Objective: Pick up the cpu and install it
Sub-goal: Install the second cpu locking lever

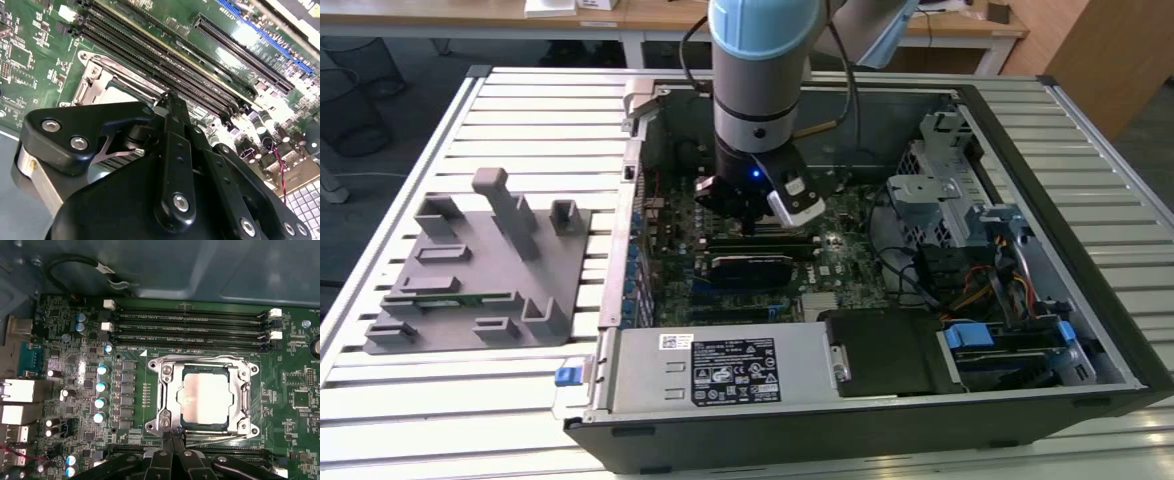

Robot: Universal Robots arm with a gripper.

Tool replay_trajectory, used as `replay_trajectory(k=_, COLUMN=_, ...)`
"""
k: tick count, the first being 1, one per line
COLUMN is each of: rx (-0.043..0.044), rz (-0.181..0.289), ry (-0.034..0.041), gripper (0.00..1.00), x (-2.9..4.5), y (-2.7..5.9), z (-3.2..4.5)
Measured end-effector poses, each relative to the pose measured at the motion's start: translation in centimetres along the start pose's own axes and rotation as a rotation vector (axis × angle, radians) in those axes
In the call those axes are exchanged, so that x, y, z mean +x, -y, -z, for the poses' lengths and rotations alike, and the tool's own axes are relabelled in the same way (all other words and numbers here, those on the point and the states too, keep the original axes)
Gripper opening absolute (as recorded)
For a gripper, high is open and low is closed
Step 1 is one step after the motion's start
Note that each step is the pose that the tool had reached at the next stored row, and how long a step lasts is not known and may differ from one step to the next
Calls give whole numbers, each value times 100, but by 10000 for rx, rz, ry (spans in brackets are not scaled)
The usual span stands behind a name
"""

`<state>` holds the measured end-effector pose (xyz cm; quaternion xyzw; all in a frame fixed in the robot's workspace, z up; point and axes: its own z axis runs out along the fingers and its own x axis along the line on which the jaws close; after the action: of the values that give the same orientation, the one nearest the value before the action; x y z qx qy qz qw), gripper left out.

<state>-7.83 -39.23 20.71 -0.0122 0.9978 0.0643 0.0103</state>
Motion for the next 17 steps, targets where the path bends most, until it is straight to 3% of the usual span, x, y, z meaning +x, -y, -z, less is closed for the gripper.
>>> replay_trajectory(k=3, rx=-71, rz=-1, ry=1, gripper=11, x=2, y=43, z=3)
replay_trajectory(k=12, rx=-431, rz=-10, ry=-2, gripper=11, x=15, y=148, z=15)
replay_trajectory(k=17, rx=-611, rz=-14, ry=1, gripper=11, x=58, y=169, z=14)
